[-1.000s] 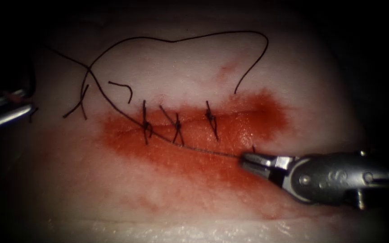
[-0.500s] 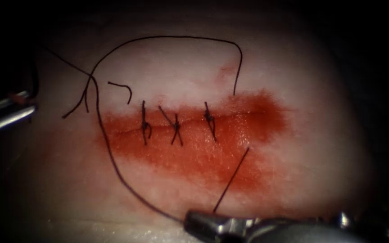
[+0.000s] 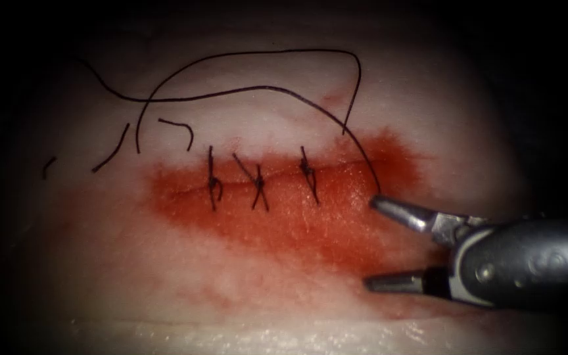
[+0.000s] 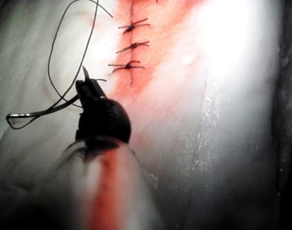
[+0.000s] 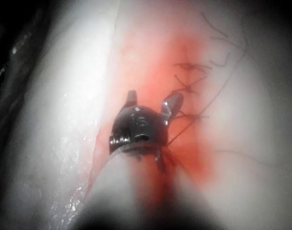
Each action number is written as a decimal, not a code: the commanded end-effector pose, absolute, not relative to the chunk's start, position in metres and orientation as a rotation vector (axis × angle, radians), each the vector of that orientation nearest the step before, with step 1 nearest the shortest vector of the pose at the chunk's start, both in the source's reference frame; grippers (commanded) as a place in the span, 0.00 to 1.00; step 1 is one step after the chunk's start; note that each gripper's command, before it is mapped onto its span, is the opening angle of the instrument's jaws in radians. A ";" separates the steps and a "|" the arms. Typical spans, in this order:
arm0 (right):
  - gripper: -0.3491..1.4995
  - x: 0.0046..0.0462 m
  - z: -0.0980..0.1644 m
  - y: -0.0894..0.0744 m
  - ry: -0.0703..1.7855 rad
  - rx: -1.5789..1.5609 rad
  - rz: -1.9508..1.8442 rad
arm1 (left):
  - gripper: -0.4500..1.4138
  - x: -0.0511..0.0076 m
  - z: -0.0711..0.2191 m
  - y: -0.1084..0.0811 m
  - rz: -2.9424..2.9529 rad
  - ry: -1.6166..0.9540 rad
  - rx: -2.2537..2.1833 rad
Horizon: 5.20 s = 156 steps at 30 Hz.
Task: Wound Closure
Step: With right hand, grab and pull suture through wound repeatedly so that only a short tail remains
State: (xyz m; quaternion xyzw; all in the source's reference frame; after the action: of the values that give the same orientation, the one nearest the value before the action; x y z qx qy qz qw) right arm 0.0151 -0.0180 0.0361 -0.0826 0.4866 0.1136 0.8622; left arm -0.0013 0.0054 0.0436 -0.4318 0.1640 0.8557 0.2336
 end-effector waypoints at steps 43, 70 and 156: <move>0.00 0.0172 0.041 -0.021 0.875 0.102 0.882 | 0.00 -0.0044 0.046 0.004 2.357 0.477 -1.177; 0.95 0.0219 0.033 -0.024 0.963 -0.041 0.288 | 0.00 -0.0046 0.046 0.004 2.389 0.478 -1.195; 0.00 0.0265 0.030 -0.031 0.877 0.029 0.202 | 0.00 -0.0033 0.048 0.005 2.484 0.589 -1.080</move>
State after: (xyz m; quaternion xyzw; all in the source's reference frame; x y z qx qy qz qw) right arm 0.0257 -0.0300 0.0301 0.0135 0.4234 0.0998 0.9004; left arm -0.0028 0.0050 0.0471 -0.3826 0.2085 0.8812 0.1836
